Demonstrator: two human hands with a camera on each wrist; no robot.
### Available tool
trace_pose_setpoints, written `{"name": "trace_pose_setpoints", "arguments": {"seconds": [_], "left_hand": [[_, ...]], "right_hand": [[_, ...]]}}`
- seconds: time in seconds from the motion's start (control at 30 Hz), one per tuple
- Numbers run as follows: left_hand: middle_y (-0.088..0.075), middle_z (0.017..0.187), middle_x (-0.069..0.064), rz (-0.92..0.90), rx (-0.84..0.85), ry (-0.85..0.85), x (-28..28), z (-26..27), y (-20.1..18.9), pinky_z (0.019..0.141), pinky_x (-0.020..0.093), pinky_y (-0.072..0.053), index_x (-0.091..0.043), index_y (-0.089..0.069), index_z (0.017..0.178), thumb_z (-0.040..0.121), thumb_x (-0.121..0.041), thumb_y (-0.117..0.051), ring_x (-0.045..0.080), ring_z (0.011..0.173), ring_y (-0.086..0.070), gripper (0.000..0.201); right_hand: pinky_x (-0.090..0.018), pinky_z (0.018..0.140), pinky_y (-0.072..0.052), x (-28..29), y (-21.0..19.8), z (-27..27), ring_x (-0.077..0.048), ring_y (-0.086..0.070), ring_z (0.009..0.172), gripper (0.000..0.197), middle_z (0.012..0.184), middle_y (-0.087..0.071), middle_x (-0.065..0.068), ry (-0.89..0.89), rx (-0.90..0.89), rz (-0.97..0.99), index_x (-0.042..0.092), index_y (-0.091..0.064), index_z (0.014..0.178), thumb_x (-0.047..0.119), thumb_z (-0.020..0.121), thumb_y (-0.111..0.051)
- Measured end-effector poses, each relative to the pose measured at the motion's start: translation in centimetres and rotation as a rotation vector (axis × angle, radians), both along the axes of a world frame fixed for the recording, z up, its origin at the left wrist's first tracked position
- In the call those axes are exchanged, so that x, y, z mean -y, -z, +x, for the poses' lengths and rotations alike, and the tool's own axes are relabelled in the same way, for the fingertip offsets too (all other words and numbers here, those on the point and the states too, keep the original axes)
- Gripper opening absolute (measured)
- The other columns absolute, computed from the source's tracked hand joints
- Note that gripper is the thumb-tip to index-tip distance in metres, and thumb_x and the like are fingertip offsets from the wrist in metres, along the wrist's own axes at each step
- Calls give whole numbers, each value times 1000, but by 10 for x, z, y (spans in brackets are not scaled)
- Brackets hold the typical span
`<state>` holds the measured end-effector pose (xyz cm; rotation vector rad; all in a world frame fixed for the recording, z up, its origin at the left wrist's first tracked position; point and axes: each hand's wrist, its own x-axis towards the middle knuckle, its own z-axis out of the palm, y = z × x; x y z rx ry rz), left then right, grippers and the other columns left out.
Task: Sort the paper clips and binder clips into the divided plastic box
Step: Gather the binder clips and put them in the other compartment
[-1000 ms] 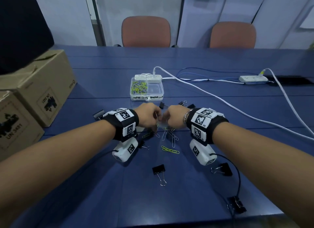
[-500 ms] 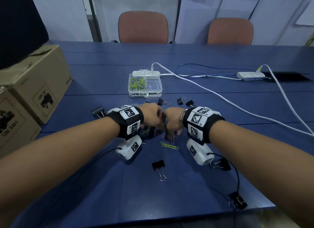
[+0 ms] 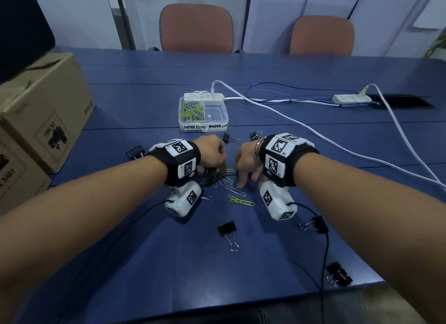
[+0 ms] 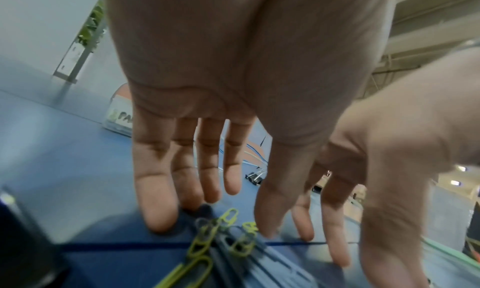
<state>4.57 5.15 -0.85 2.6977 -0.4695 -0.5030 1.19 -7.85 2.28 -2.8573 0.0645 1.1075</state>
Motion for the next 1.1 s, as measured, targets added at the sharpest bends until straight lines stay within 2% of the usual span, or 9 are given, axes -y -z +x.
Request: {"name": "trace_pose_setpoints", "arguments": {"seconds": [0.17,0.33,0.5,0.63,0.7,0.8,0.9,0.97,1.1], "left_hand": [[-71,89,-3,31,-44,162,3,-2,2,71,41,-62,-32,-64,84,55,-36,-91,22,76,-69,40],[-72,86,2,41,28,171,0,5,2,70,35,-59,-20,-68,87,62,-20,-92,22,71,-67,35],[-75,93,3,20,3,156,-8,8,-2,76,35,-60,-18,-73,96,57,-10,-91,22,83,-70,44],[-72,89,1,9,-27,114,-10,5,-1,75,39,-60,-18,-71,92,61,-23,-92,23,82,-70,38],[-71,87,2,54,-12,114,-9,2,1,71,42,-62,-19,-67,90,56,-35,-93,24,76,-70,46],[-74,88,7,38,-16,129,-8,-1,2,61,40,-62,-15,-68,90,57,-25,-95,27,65,-71,44],[-75,90,9,-2,-28,130,-9,-2,-1,62,37,-61,-16,-67,90,58,-17,-94,27,66,-72,41],[-73,92,3,2,-19,127,-11,-3,-3,70,38,-62,-22,-66,92,54,-29,-95,27,77,-72,49],[-64,97,-6,126,-39,181,-11,-9,-2,83,38,-58,-28,-60,102,46,-51,-94,19,90,-64,70]], "right_hand": [[-28,59,-56,-10,1,-16,-25,-63,110,72,129,-62,-6,-49,38,96,7,-55,132,28,71,-88],[-16,31,-44,-11,6,-19,-6,-56,31,48,70,-61,-3,-28,158,75,6,-59,105,22,70,-88],[-52,59,-60,-12,8,-23,-39,-72,81,78,104,-66,-17,41,148,242,11,-49,126,16,62,-93],[-9,32,-40,-13,8,-31,-27,-62,70,55,99,-52,-1,-52,313,181,12,-53,125,27,79,-81],[-9,31,-37,-14,13,-29,-26,-61,72,43,88,-52,0,-60,362,163,11,-60,120,24,83,-77],[-15,30,-41,-16,19,-27,-21,-63,63,28,83,-60,0,6,381,191,12,-68,107,20,82,-77],[-29,54,-57,-12,20,-28,-19,-61,61,17,99,-71,-7,40,406,203,14,-74,96,13,80,-73],[-32,60,-56,-9,17,-31,-13,-54,57,20,104,-70,-6,50,410,219,16,-73,97,13,77,-73],[-17,38,-45,-11,7,-43,-9,-51,57,63,116,-62,-2,-75,273,102,15,-60,122,35,68,-87]]}}
